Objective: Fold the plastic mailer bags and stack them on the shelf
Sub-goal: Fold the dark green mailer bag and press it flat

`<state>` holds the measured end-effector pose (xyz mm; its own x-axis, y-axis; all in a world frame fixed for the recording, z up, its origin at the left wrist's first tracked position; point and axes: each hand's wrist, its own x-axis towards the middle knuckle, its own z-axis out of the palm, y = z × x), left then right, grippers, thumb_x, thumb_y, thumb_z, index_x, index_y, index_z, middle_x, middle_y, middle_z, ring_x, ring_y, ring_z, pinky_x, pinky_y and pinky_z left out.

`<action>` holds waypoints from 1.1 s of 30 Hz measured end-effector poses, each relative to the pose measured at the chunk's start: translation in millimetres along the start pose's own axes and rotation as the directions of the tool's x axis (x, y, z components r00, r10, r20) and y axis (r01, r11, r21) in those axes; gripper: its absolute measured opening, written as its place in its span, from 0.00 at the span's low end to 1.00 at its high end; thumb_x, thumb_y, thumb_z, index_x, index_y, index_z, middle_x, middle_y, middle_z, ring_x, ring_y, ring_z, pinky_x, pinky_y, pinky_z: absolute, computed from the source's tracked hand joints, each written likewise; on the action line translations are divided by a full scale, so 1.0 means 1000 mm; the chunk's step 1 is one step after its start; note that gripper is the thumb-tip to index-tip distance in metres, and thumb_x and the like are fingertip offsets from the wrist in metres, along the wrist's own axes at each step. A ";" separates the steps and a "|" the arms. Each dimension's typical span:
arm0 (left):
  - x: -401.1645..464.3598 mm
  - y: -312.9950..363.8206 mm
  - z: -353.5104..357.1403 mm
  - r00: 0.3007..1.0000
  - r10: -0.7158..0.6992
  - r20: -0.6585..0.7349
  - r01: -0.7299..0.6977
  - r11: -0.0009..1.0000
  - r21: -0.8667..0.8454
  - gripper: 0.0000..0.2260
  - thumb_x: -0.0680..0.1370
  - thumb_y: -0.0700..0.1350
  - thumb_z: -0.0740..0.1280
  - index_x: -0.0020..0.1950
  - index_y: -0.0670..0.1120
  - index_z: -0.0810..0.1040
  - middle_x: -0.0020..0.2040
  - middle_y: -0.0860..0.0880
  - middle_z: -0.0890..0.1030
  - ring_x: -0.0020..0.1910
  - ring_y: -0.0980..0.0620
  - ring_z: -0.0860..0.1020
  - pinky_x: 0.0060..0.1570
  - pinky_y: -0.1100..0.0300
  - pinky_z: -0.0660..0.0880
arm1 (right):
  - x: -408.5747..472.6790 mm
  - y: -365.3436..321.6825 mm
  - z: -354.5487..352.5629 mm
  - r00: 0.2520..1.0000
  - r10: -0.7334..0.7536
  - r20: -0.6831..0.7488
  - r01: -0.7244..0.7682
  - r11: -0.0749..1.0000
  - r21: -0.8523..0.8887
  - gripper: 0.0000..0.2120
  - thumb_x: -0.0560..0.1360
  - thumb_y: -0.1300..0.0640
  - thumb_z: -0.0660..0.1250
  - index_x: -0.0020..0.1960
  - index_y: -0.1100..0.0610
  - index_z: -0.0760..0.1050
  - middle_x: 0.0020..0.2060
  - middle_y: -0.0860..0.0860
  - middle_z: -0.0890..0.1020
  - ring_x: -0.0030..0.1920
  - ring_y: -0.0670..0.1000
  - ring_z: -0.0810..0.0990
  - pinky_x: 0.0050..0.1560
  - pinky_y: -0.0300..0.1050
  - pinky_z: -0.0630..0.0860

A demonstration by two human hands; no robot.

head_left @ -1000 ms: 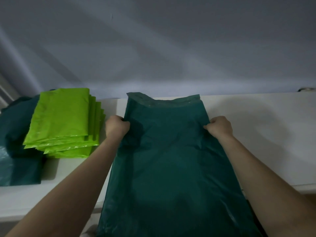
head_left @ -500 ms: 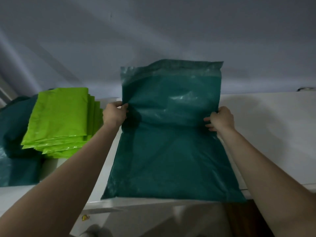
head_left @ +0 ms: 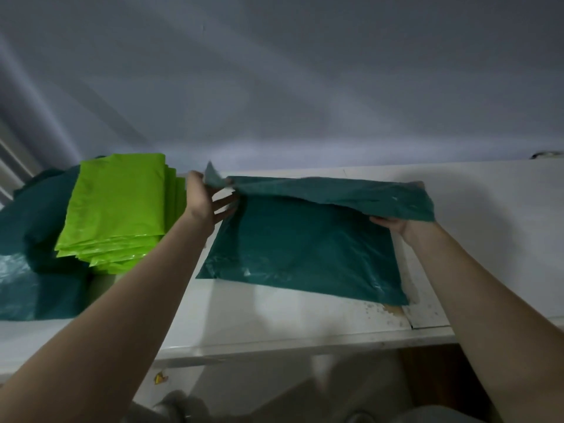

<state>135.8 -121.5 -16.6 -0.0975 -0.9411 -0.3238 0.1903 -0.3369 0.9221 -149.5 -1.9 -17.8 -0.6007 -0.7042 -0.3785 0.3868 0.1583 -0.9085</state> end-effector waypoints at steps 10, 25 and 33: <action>-0.014 -0.004 -0.011 0.997 0.069 -0.024 -0.040 0.789 0.613 0.13 0.74 0.46 0.67 0.54 0.39 0.79 0.55 0.39 0.80 0.52 0.39 0.78 0.58 0.47 0.75 | -0.032 -0.004 -0.030 0.983 0.101 0.151 -0.042 0.935 -0.352 0.15 0.77 0.47 0.63 0.54 0.58 0.76 0.46 0.55 0.79 0.44 0.53 0.78 0.41 0.43 0.75; -0.041 -0.024 -0.027 0.969 0.184 0.165 -0.229 0.420 0.878 0.20 0.76 0.37 0.65 0.68 0.46 0.73 0.65 0.44 0.76 0.62 0.43 0.73 0.64 0.56 0.69 | -0.077 0.022 -0.035 0.974 0.022 0.225 0.107 0.833 -0.543 0.13 0.72 0.71 0.67 0.41 0.54 0.70 0.41 0.48 0.76 0.42 0.47 0.76 0.54 0.47 0.74; -0.048 -0.029 -0.030 0.940 0.230 0.253 -0.298 0.191 0.935 0.21 0.77 0.42 0.63 0.70 0.45 0.69 0.69 0.43 0.71 0.64 0.41 0.72 0.64 0.52 0.69 | -0.073 0.037 -0.031 0.976 -0.115 0.183 0.214 0.630 -0.747 0.30 0.71 0.64 0.71 0.68 0.57 0.61 0.57 0.52 0.72 0.53 0.51 0.72 0.41 0.40 0.71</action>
<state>164.2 -67.2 -34.0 -0.2946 -0.9548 -0.0391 -0.8483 0.2425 0.4708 -112.9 76.5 -29.8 -0.5030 -0.8323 -0.2329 -0.4071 0.4658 -0.7857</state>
